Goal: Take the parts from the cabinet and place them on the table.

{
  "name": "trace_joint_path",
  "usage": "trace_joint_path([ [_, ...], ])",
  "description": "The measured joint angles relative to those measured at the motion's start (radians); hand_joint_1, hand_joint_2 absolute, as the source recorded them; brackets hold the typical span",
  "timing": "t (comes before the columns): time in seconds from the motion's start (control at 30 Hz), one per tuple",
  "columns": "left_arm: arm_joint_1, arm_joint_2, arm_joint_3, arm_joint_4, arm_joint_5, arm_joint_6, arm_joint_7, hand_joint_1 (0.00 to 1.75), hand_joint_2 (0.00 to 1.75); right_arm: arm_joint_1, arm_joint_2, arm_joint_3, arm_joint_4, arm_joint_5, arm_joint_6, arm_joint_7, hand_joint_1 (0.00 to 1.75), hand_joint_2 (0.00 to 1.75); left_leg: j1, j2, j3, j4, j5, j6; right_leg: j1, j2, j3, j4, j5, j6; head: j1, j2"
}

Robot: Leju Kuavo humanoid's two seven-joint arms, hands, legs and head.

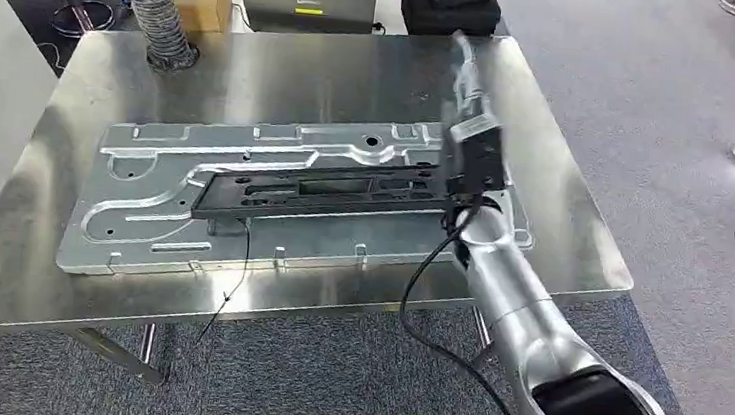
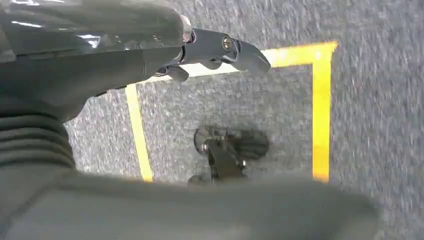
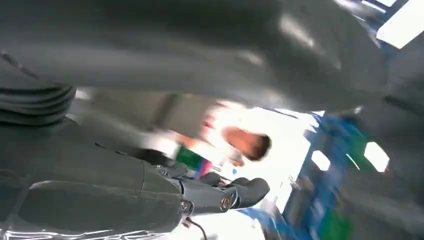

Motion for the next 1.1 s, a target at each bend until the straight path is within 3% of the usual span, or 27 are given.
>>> trace_joint_path([
  [0.03,0.003,0.0,0.001,0.0,0.009,0.0,-0.002,0.0,0.0,0.019,-0.015,-0.027,-0.09,-0.005,-0.008,0.005,0.0,0.0,0.0,0.0,0.0,0.002,-0.001,0.001,0.0,0.0,-0.016,0.03,0.0,0.001,0.0,0.0],
  [0.07,0.006,0.0,0.003,0.0,0.018,0.001,-0.004,0.0,0.0,0.033,-0.034,-0.059,-0.181,-0.007,-0.025,0.018,0.0,0.0,-0.001,-0.001,0.001,0.004,-0.003,0.001,0.0,0.0,-0.009,0.01,0.024,0.002,0.0,0.0],
  [0.1,0.007,-0.001,0.007,0.0,0.028,0.004,-0.009,0.0,0.0,0.042,-0.051,-0.09,-0.261,0.0,-0.046,0.032,0.0,0.0,-0.001,-0.001,0.001,0.006,-0.005,0.001,0.0,0.0,0.017,-0.046,0.063,0.001,0.0,0.0],
  [0.17,0.006,-0.004,0.016,0.0,0.045,0.011,-0.022,0.0,0.0,0.056,-0.079,-0.161,-0.408,0.033,-0.099,0.041,0.0,0.0,-0.001,-0.002,0.005,0.01,-0.011,-0.003,0.0,-0.003,0.114,-0.248,0.159,-0.004,0.0,0.0],
  [0.2,0.006,-0.005,0.018,0.0,0.049,0.013,-0.026,0.0,0.0,0.063,-0.093,-0.195,-0.46,0.038,-0.105,0.045,0.0,0.0,-0.005,-0.003,0.004,0.011,-0.013,-0.006,0.005,-0.005,0.134,-0.285,0.148,-0.009,0.0,0.0],
  [0.3,0.009,-0.008,0.025,0.0,0.052,0.018,-0.031,0.0,0.0,0.099,-0.116,-0.261,-0.578,0.047,-0.105,0.04,0.0,0.0,-0.004,-0.002,0.005,0.007,-0.012,-0.02,0.012,0.0,0.13,-0.29,0.152,-0.021,0.0,0.0],
  [0.37,0.007,-0.007,0.03,0.0,0.058,0.021,-0.034,0.0,0.0,0.111,-0.122,-0.279,-0.625,0.073,-0.144,0.033,0.0,0.0,-0.008,0.003,0.007,0.011,-0.021,-0.03,-0.003,0.0,0.138,-0.306,0.161,-0.034,0.0,0.0],
  [0.4,0.005,-0.008,0.034,0.0,0.061,0.022,-0.041,0.0,0.0,0.121,-0.124,-0.291,-0.642,0.106,-0.191,0.031,0.0,0.0,-0.008,0.003,-0.001,0.038,-0.043,-0.035,-0.004,0.002,0.14,-0.308,0.161,-0.038,0.0,0.0],
  [0.43,0.005,-0.01,0.038,0.0,0.07,0.022,-0.046,0.0,0.0,0.143,-0.136,-0.32,-0.666,0.165,-0.271,0.03,0.0,0.0,-0.006,0.003,-0.029,0.104,-0.085,-0.037,-0.004,-0.002,0.142,-0.308,0.162,-0.041,0.0,0.0],
  [0.5,0.006,-0.012,0.042,0.0,0.073,0.024,-0.048,0.0,0.0,0.226,-0.172,-0.396,-0.69,0.238,-0.356,0.028,0.0,0.0,-0.003,0.003,-0.1,0.267,-0.163,-0.042,-0.001,-0.014,0.144,-0.307,0.162,-0.042,0.0,0.0],
  [0.53,0.008,-0.014,0.042,0.0,0.077,0.024,-0.048,0.0,0.0,0.279,-0.193,-0.445,-0.694,0.263,-0.38,0.02,0.0,0.0,-0.002,0.003,-0.122,0.318,-0.178,-0.042,0.001,-0.019,0.143,-0.307,0.162,-0.042,0.0,0.0],
  [0.57,0.012,-0.014,0.042,0.0,0.08,0.024,-0.048,0.0,0.0,0.342,-0.211,-0.503,-0.695,0.291,-0.408,0.006,0.0,0.0,-0.002,0.003,-0.118,0.318,-0.166,-0.042,0.001,-0.022,0.143,-0.307,0.162,-0.042,0.0,0.0],
  [0.6,0.015,-0.014,0.043,0.0,0.08,0.024,-0.048,0.0,0.0,0.405,-0.218,-0.538,-0.695,0.306,-0.424,-0.004,0.0,0.0,-0.001,0.003,-0.09,0.267,-0.134,-0.041,0.0,-0.023,0.143,-0.306,0.162,-0.041,0.0,0.0],
  [0.67,0.021,-0.013,0.045,0.0,0.088,0.022,-0.048,0.0,0.0,0.536,-0.235,-0.682,-0.7,0.348,-0.45,-0.031,0.0,0.0,0.0,0.002,0.012,0.081,-0.052,-0.037,-0.001,-0.023,0.144,-0.303,0.159,-0.035,0.0,0.0],
  [0.7,0.02,-0.012,0.048,0.0,0.088,0.021,-0.049,0.0,0.0,0.599,-0.235,-0.735,-0.708,0.352,-0.455,-0.034,0.0,0.0,0.0,-0.003,0.045,0.014,-0.056,-0.03,-0.001,-0.023,0.142,-0.301,0.158,-0.029,0.0,0.0],
  [0.73,0.02,-0.012,0.05,0.0,0.088,0.02,-0.05,0.0,0.0,0.647,-0.234,-0.781,-0.714,0.353,-0.457,-0.035,0.0,0.0,-0.004,-0.004,0.047,0.008,-0.049,-0.024,0.004,-0.022,0.137,-0.294,0.159,-0.021,0.0,0.0],
  [0.83,0.019,-0.012,0.058,0.0,0.076,0.019,-0.051,0.0,0.0,0.755,-0.227,-0.861,-0.728,0.369,-0.458,-0.039,0.0,0.0,-0.012,-0.001,0.042,0.011,-0.043,-0.007,-0.002,-0.019,0.136,-0.3,0.17,-0.003,0.0,0.0],
  [0.87,0.019,-0.012,0.059,0.0,0.072,0.019,-0.052,0.0,0.0,0.782,-0.221,-0.882,-0.734,0.387,-0.458,-0.04,0.0,0.0,-0.007,0.001,0.043,-0.001,-0.033,0.003,-0.003,-0.017,0.134,-0.299,0.171,0.003,0.0,0.0],
  [0.9,0.017,-0.013,0.059,0.0,0.068,0.019,-0.052,0.0,0.0,0.805,-0.21,-0.902,-0.734,0.407,-0.458,-0.041,0.0,0.0,-0.006,0.006,0.042,-0.005,-0.025,0.011,-0.008,-0.014,0.131,-0.286,0.145,0.008,0.0,0.0],
  [0.93,0.015,-0.013,0.059,0.0,0.066,0.019,-0.052,0.0,0.0,0.823,-0.198,-0.924,-0.734,0.42,-0.458,-0.041,0.0,0.0,-0.006,0.008,0.035,-0.006,-0.018,0.017,-0.008,-0.013,0.116,-0.243,0.095,0.012,0.0,0.0],
  [1.0,0.012,-0.013,0.059,0.0,0.065,0.018,-0.052,0.0,0.0,0.862,-0.167,-0.954,-0.729,0.453,-0.458,-0.041,0.0,0.0,-0.01,0.009,0.012,-0.005,-0.002,0.021,-0.011,-0.012,0.064,-0.085,-0.014,0.019,0.0,0.0],
  [1.03,0.012,-0.013,0.059,0.0,0.064,0.019,-0.053,0.0,0.0,0.884,-0.151,-0.963,-0.728,0.472,-0.458,-0.041,0.0,0.0,-0.011,0.009,0.001,-0.005,0.005,0.021,-0.011,-0.012,0.048,-0.022,-0.042,0.021,0.0,0.0],
  [1.07,0.013,-0.013,0.059,0.0,0.062,0.019,-0.053,0.0,0.0,0.902,-0.131,-0.97,-0.728,0.493,-0.458,-0.041,0.0,0.0,-0.011,0.009,-0.012,-0.003,0.014,0.02,-0.011,-0.012,0.051,0.004,-0.043,0.021,0.0,0.0],
  [1.1,0.013,-0.013,0.059,0.0,0.062,0.019,-0.053,0.0,0.0,0.914,-0.111,-0.975,-0.729,0.505,-0.458,-0.041,0.0,0.0,-0.011,0.009,-0.023,-0.003,0.022,0.017,-0.011,-0.012,0.075,-0.017,-0.019,0.021,0.0,0.0],
])
